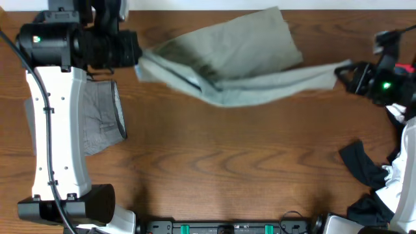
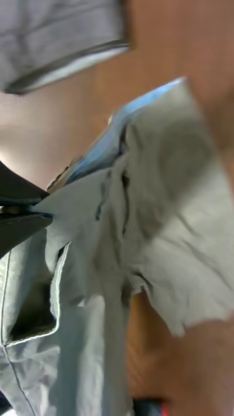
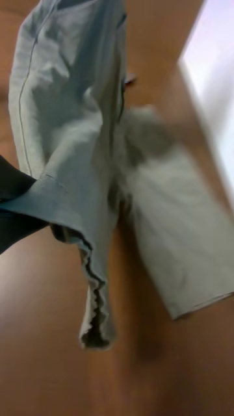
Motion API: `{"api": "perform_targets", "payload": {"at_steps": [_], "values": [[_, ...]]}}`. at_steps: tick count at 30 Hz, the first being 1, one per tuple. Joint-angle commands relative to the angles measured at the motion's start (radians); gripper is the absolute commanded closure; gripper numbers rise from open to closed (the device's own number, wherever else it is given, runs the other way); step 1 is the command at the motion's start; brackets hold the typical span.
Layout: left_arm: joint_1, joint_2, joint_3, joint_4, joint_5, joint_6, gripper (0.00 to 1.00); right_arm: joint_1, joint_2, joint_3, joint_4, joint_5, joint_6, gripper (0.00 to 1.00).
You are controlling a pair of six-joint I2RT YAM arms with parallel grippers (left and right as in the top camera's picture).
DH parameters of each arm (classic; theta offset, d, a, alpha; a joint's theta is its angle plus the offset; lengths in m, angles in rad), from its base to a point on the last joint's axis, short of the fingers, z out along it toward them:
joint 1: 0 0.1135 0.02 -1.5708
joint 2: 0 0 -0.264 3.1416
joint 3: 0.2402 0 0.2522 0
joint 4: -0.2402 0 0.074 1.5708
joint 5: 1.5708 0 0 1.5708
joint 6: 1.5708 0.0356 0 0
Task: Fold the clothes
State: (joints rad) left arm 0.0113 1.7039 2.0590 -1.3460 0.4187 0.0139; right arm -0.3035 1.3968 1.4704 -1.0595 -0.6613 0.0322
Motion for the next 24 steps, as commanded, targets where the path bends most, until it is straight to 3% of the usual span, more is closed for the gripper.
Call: {"api": "perform_targets", "payload": {"at_steps": [1,7,13,20,24], "values": [[0.004,-0.014,-0.051,-0.054,-0.039,0.023,0.94,0.017,-0.004,-0.006,-0.042,0.113,-0.093,0.99],[0.004,-0.015,-0.142,-0.194,-0.052,-0.023,0.94,0.016,-0.005,-0.006,-0.036,0.15,-0.046,0.99],[0.004,-0.028,-0.283,-0.233,-0.1,-0.048,0.94,0.016,-0.005,-0.006,-0.022,0.243,-0.026,0.99],[0.004,-0.039,-0.454,-0.04,-0.206,-0.164,0.94,0.034,0.006,-0.006,0.108,0.243,-0.001,0.99],[0.004,-0.039,-0.478,0.093,-0.226,-0.171,0.94,0.072,0.053,-0.006,0.231,0.246,0.008,0.99]]}}
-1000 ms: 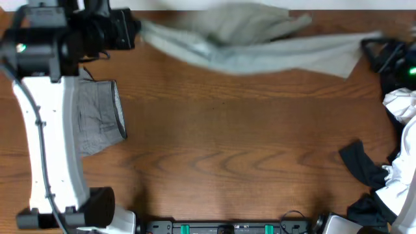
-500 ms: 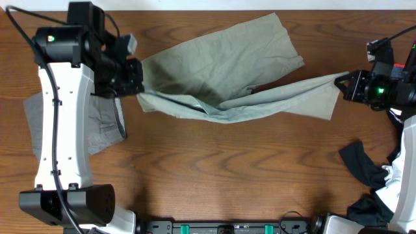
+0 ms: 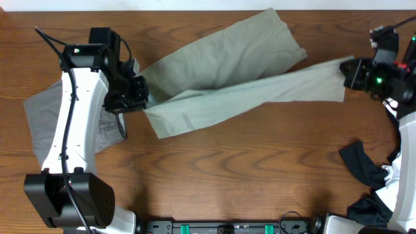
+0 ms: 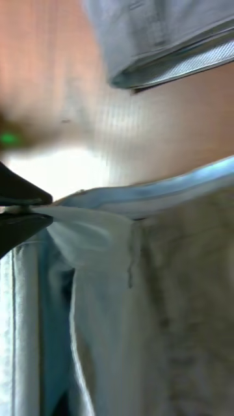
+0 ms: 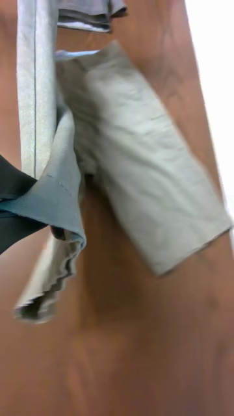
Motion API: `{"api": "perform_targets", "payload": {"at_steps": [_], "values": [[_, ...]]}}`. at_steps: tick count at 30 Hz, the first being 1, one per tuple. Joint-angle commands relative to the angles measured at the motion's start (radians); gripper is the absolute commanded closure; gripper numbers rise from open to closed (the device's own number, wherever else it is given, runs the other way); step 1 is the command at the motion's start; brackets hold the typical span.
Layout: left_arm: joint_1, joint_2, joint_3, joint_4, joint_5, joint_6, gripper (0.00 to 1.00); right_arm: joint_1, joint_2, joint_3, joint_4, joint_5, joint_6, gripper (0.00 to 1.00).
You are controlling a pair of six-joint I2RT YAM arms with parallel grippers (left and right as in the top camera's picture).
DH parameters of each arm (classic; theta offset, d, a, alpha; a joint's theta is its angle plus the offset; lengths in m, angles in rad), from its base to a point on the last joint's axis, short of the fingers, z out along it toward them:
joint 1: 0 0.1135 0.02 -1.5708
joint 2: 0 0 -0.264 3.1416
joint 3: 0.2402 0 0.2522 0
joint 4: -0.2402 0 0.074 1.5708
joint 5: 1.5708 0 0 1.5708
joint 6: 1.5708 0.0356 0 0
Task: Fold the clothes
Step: 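Lower the folded shorts onto the table with both grippers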
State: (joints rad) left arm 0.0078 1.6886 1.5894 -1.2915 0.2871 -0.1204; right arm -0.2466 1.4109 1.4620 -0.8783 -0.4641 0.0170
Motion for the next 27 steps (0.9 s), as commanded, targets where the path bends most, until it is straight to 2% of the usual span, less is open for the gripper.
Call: {"api": "perform_targets", "payload": {"at_steps": [1,7,12,17,24,27], "values": [[0.008,-0.024,-0.008,0.074,-0.098,-0.035,0.94,0.024,0.06,0.002,0.081,0.049,0.036,0.99],[0.008,-0.023,-0.008,0.195,-0.141,-0.036,0.94,0.06,0.224,0.002,0.283,0.048,0.09,0.99],[0.008,-0.022,-0.019,0.24,-0.246,-0.036,0.94,0.077,0.38,0.002,0.518,0.027,0.09,0.99],[0.008,-0.014,-0.051,0.308,-0.255,-0.035,0.94,0.101,0.506,0.002,0.71,-0.021,0.092,0.99],[0.009,0.053,-0.094,0.452,-0.256,-0.045,0.94,0.145,0.624,0.002,0.821,-0.025,0.091,0.99],[0.008,0.09,-0.094,0.518,-0.3,-0.069,0.94,0.155,0.663,0.002,0.864,-0.022,0.092,0.99]]}}
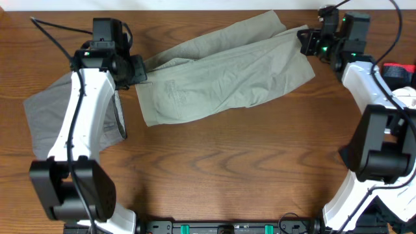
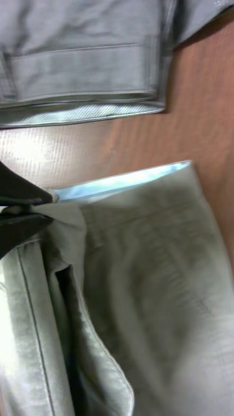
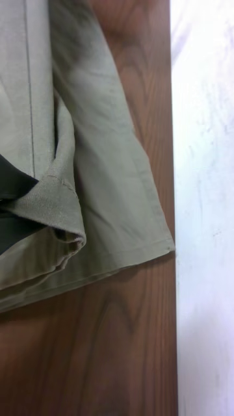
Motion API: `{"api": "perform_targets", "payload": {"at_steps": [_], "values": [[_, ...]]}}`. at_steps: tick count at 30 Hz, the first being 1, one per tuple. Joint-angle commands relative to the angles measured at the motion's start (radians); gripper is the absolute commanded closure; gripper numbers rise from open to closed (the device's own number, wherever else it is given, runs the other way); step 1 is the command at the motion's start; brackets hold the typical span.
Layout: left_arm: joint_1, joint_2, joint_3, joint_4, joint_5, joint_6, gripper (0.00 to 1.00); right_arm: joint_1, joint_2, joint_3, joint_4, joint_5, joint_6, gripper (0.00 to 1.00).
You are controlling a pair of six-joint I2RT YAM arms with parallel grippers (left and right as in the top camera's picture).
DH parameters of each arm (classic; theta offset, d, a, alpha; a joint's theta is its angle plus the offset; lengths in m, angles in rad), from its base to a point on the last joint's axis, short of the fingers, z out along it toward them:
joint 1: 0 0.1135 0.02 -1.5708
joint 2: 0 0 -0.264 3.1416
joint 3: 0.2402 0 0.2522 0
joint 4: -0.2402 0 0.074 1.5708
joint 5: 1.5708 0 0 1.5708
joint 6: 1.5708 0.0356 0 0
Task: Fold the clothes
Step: 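Lower the folded shorts onto the table with both grippers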
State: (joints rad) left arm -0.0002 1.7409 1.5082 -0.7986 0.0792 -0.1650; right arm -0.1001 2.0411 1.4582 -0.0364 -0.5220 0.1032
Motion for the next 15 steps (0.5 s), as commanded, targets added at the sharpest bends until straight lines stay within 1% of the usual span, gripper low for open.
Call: {"api": "perform_targets", "payload": {"at_steps": [1,8,15], "values": [[0.016,0.048,-0.013,0.043,-0.11,-0.03,0.94,0.01,0.041,0.006,0.029,0.036,0.005,0.99],[0.016,0.119,-0.013,0.159,-0.182,-0.066,0.94,0.017,0.086,0.006,0.063,0.047,0.009,0.94],[0.017,0.213,-0.013,0.277,-0.204,-0.085,0.94,0.017,0.097,0.006,0.082,0.051,0.009,0.93]]}}
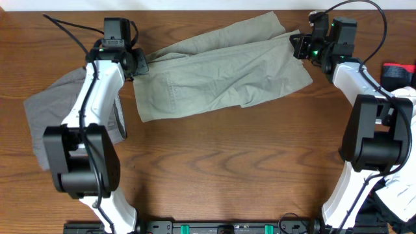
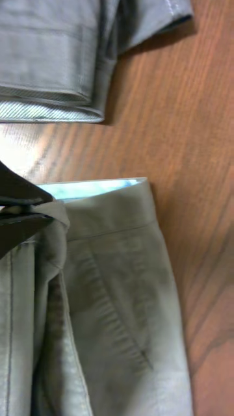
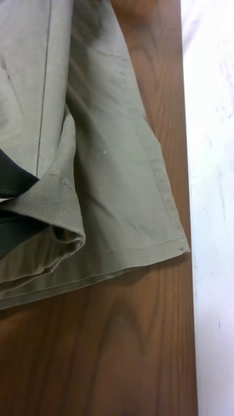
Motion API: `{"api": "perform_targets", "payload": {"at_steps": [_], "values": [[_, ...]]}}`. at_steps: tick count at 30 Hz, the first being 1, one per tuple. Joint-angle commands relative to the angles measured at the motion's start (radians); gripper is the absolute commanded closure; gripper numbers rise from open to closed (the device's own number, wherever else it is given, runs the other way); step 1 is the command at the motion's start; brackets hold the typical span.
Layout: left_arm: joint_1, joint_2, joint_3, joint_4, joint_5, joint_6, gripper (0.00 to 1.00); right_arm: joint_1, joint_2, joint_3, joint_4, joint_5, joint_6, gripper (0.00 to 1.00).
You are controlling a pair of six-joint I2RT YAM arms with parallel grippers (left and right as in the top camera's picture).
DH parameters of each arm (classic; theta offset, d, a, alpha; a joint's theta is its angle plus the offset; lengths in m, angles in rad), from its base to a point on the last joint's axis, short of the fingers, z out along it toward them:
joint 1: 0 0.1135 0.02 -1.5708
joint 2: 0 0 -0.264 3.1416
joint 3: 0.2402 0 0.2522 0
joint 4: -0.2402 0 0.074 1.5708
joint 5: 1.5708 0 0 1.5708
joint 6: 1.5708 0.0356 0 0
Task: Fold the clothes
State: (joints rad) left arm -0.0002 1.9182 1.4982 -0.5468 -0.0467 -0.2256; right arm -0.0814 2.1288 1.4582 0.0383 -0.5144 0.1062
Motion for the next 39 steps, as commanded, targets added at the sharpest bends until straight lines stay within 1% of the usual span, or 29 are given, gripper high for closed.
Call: {"api": "perform_targets", "payload": {"at_steps": [1,6,10,12,15,17,20,22,24,26,28,29,30,31,32,33,34,37,38,39], "values": [[0.017,0.046,-0.003,0.039,-0.082,-0.026,0.94,-0.002,0.009,0.006,0.007,0.043,0.006,0.94],[0.017,0.081,-0.003,0.072,-0.158,-0.112,0.94,-0.002,0.009,0.006,0.008,0.044,0.006,0.94],[0.017,0.093,-0.003,0.087,-0.16,-0.118,0.94,-0.002,0.009,0.006,0.029,0.047,0.006,0.93],[0.017,0.097,-0.003,0.087,-0.185,-0.148,0.94,-0.001,0.009,0.006,0.043,0.047,0.006,0.93],[0.017,0.097,-0.003,0.087,-0.199,-0.156,0.94,0.003,0.009,0.006,0.072,0.047,0.013,0.93],[0.016,0.097,-0.003,0.081,-0.229,-0.191,0.94,0.008,0.009,0.006,0.096,0.047,0.013,0.92],[0.016,0.097,-0.003,0.082,-0.229,-0.197,0.94,0.018,0.013,0.006,0.139,0.053,0.014,0.91],[0.016,0.097,-0.003,0.082,-0.229,-0.199,0.94,0.026,0.017,0.006,0.153,0.088,0.021,0.89],[0.016,0.097,-0.003,0.082,-0.229,-0.199,0.93,0.036,0.024,0.006,0.152,0.169,0.042,0.89],[0.016,0.097,-0.003,0.081,-0.229,-0.199,0.87,0.043,0.028,0.006,0.151,0.237,0.074,0.9],[0.016,0.097,-0.003,0.078,-0.229,-0.199,0.83,0.046,0.028,0.006,0.153,0.248,0.093,0.9],[0.017,0.097,-0.003,0.077,-0.23,-0.199,0.77,0.046,0.028,0.006,0.152,0.245,0.109,0.89],[0.017,0.097,-0.003,0.077,-0.232,-0.199,0.65,0.045,0.028,0.006,0.15,0.237,0.128,0.9],[0.017,0.096,-0.002,0.077,-0.232,-0.199,0.41,0.045,0.028,0.006,0.143,0.221,0.143,0.89],[0.016,0.096,-0.002,0.077,-0.232,-0.198,0.27,0.045,0.028,0.006,0.131,0.206,0.153,0.89],[0.016,0.094,-0.002,0.077,-0.232,-0.191,0.18,0.045,0.028,0.006,0.117,0.187,0.161,0.89],[0.016,0.091,-0.002,0.077,-0.232,-0.172,0.14,0.045,0.027,0.006,0.096,0.158,0.163,0.89],[0.014,0.065,-0.002,0.077,-0.207,-0.074,0.09,0.045,0.027,0.006,0.012,0.063,0.163,0.89],[0.013,0.054,-0.002,0.075,-0.167,-0.024,0.09,0.045,0.027,0.006,-0.021,0.033,0.162,0.89],[0.013,0.042,-0.002,0.064,-0.113,0.022,0.12,0.046,0.027,0.006,-0.06,0.006,0.162,0.89]]}}
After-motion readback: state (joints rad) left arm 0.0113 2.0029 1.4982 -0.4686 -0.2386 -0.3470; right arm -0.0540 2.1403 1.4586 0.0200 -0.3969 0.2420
